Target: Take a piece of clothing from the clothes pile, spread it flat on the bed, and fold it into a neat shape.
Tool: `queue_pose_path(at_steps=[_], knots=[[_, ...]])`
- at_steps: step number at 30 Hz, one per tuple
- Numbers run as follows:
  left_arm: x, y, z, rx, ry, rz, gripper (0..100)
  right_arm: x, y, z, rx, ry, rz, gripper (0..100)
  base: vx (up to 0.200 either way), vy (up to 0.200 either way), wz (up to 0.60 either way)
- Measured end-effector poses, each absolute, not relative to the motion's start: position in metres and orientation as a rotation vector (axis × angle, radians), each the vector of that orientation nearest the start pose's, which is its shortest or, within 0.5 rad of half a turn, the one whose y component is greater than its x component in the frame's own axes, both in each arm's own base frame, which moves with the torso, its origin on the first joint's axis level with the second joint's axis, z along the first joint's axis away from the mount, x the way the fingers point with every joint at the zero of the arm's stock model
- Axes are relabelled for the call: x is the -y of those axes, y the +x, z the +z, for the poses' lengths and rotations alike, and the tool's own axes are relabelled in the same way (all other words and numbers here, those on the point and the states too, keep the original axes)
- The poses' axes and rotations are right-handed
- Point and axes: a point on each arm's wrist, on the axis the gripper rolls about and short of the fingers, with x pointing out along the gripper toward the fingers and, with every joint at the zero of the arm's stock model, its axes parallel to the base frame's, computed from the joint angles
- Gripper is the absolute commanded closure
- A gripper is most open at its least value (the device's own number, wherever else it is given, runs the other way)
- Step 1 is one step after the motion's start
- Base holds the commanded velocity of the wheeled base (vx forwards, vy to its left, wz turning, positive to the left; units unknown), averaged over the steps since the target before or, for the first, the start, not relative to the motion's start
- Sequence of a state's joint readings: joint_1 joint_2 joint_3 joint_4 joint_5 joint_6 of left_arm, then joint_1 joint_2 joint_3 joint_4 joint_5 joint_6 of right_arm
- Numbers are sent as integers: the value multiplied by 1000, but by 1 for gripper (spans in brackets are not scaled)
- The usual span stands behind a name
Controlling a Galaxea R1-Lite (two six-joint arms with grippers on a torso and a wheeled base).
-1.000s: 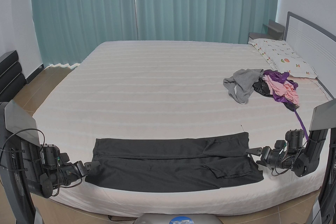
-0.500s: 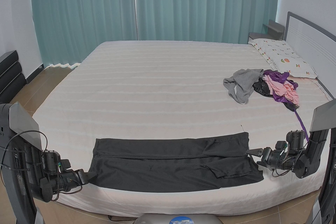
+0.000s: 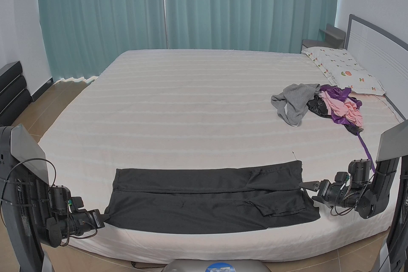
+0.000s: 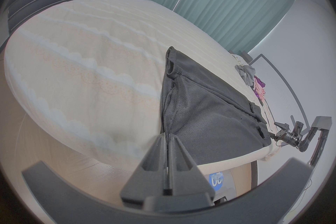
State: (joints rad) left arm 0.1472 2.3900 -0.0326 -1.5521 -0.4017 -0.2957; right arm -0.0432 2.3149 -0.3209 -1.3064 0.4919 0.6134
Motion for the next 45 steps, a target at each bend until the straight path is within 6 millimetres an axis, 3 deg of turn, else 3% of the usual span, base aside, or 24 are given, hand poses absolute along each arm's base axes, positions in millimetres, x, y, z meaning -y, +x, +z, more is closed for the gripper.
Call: queue_pose_path(at_steps=[5, 6, 21, 27, 34, 39, 45], knots=[[-24, 217, -45, -812, -498, -119, 100, 1, 277, -33, -788, 763, 214, 0, 0, 0, 0], [-24, 218, -45, -811, -497, -119, 0, 1, 277, -33, -788, 763, 214, 0, 0, 0, 0], [-27, 228, -38, -753, -528, -108, 0, 4, 278, -31, -776, 766, 209, 0, 0, 0, 0], [-29, 248, -26, -689, -580, -102, 0, 4, 279, -32, -776, 767, 209, 0, 0, 0, 0], [-27, 280, -23, -753, -598, -106, 0, 4, 282, -33, -759, 777, 209, 0, 0, 0, 0], [-18, 308, -17, -778, -587, -139, 0, 4, 284, -33, -728, 816, 206, 0, 0, 0, 0], [-5, 326, -13, -772, -546, -191, 0, 3, 283, -36, -719, 832, 205, 0, 0, 0, 0]])
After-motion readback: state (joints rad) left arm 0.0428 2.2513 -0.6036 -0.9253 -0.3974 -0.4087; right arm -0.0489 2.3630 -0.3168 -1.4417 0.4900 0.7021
